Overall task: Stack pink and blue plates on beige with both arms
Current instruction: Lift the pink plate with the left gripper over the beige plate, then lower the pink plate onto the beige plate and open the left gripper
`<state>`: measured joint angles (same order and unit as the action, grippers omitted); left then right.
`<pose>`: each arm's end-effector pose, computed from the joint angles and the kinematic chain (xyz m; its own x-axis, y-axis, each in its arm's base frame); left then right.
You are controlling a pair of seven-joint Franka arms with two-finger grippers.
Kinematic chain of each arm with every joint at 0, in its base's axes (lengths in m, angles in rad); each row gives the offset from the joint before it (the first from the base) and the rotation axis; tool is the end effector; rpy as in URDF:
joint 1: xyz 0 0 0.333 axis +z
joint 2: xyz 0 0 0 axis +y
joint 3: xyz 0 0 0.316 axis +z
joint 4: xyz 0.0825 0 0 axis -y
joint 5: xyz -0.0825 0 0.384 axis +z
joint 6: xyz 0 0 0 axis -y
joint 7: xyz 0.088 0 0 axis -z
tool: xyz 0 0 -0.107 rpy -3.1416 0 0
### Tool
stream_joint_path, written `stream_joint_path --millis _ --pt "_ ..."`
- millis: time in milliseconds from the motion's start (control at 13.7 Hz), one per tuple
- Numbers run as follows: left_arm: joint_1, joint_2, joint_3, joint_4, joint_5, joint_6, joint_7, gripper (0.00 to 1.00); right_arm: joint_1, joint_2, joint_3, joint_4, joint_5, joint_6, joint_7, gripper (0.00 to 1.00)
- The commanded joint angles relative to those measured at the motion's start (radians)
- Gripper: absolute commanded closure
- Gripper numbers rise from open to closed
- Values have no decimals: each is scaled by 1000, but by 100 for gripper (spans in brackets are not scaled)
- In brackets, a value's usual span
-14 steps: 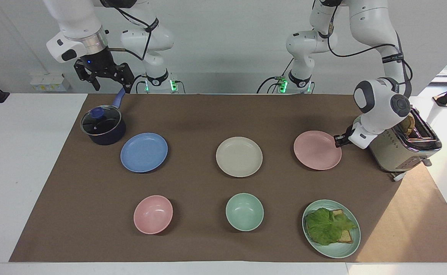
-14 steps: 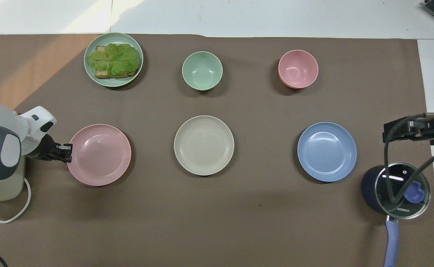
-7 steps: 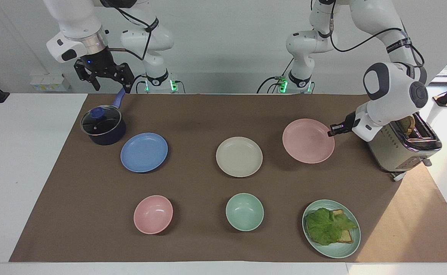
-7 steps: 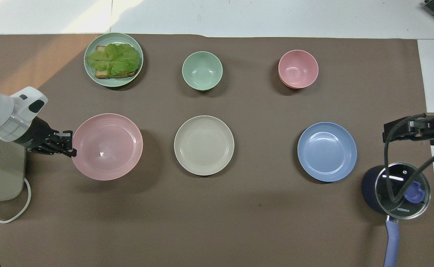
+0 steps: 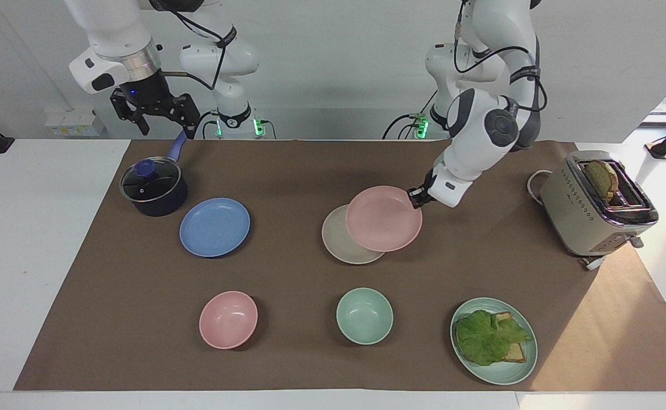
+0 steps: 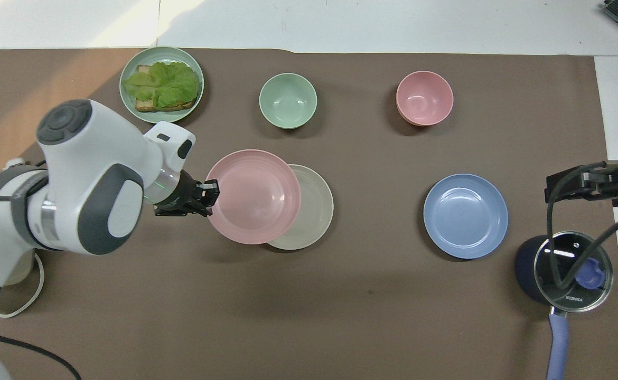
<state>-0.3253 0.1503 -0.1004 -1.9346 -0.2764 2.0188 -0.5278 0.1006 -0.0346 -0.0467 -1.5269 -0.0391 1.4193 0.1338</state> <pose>0.5275 -0.2547 0.4061 0.9581 0.2075 -0.1973 0.2429 -0.9538 0.1768 0.5273 0.0233 0.6510 0.9941 -0.0856 -0.0672 -0.0825 -0.9955 0.0468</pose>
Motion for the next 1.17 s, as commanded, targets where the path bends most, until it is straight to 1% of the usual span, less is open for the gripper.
stream_joint_path --millis 0,146,293,366,439,512,659,732,805,951,1024,1098 --pt "-72 3 19 -87 -23 127 -29 100 -1 -22 -7 -29 21 17 23 0" --pt "-103 18 19 -113 -23 198 -34 100 -1 -21 -5 -27 21 17 23 0" --pt "-107 25 19 -112 -23 204 -31 100 -1 -22 -7 -29 21 17 23 0" --pt "-101 26 19 -109 -21 199 -15 66 -1 -21 -6 -27 21 17 23 0" --pt "-98 26 21 -109 -21 196 -12 13 -1 -22 -5 -27 21 17 24 0" --pt "-95 26 21 -104 -21 195 -12 0 -1 -22 -5 -27 21 17 26 0" --pt "-84 29 25 -100 -17 187 -21 0 -1 -21 -5 -27 21 17 24 0" --pt "-58 22 34 -89 -7 173 -21 0 -1 -22 -5 -29 21 17 23 0" --pt "-10 17 36 -66 5 132 -18 0 -1 -22 -5 -27 21 17 23 0" --pt "55 12 34 12 139 45 8 0 -1 -22 -5 -29 21 17 23 0" --pt "83 12 34 49 179 6 35 0 -1 -22 -7 -29 21 17 21 0" --pt "103 9 36 71 192 -17 81 0 -1 -22 -7 -29 21 17 20 0"
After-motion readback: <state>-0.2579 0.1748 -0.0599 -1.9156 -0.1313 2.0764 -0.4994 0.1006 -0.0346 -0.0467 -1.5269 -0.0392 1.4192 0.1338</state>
